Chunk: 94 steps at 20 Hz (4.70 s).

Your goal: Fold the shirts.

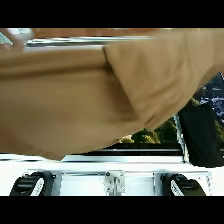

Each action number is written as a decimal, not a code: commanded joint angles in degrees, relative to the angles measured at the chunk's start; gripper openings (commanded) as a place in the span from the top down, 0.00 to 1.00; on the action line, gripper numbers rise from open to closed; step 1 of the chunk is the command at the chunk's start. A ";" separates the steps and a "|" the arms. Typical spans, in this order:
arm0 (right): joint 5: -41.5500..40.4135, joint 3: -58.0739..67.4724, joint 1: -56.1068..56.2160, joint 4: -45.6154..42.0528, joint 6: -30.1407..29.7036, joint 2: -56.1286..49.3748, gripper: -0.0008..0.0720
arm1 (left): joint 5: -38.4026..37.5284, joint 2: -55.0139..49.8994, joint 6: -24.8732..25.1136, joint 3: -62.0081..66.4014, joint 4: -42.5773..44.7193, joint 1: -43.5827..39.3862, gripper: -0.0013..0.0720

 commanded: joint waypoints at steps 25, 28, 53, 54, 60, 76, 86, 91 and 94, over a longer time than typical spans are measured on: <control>-21.18 -15.32 0.02 8.24 -1.22 -55.06 0.91 | 31.23 -44.39 -12.48 -31.21 4.00 -0.92 0.92; -21.49 -15.32 0.04 13.79 -1.07 -59.78 0.91 | 28.74 -52.11 -12.07 -31.19 1.25 -3.26 0.92; -7.52 -36.04 -7.85 20.70 -14.91 -46.07 0.17 | 4.04 -52.81 6.40 -49.46 -12.68 -2.12 0.00; -8.09 -36.04 -7.28 20.72 -14.91 -46.07 0.17 | 4.35 -53.55 7.37 -49.46 -14.27 -3.02 0.00; -7.30 -36.04 -6.62 20.02 -14.45 -46.07 0.18 | 6.05 -56.33 7.54 -49.46 -15.02 -6.14 0.63; -11.08 -52.81 -2.29 21.81 -19.17 -49.37 0.12 | 0.96 -46.73 9.22 -49.07 -15.02 -5.95 0.92; -15.74 -52.54 2.36 23.47 -21.31 -46.88 0.91 | -0.55 -43.15 10.97 -47.12 -12.81 -5.92 0.92; -14.60 -41.42 2.36 23.50 -30.99 -28.50 0.91 | -9.88 -31.69 5.35 -26.73 0.83 -1.16 0.92; -21.46 -29.57 2.36 18.64 -30.73 -15.28 0.91 | -8.68 -21.75 1.84 -6.80 5.99 5.16 0.92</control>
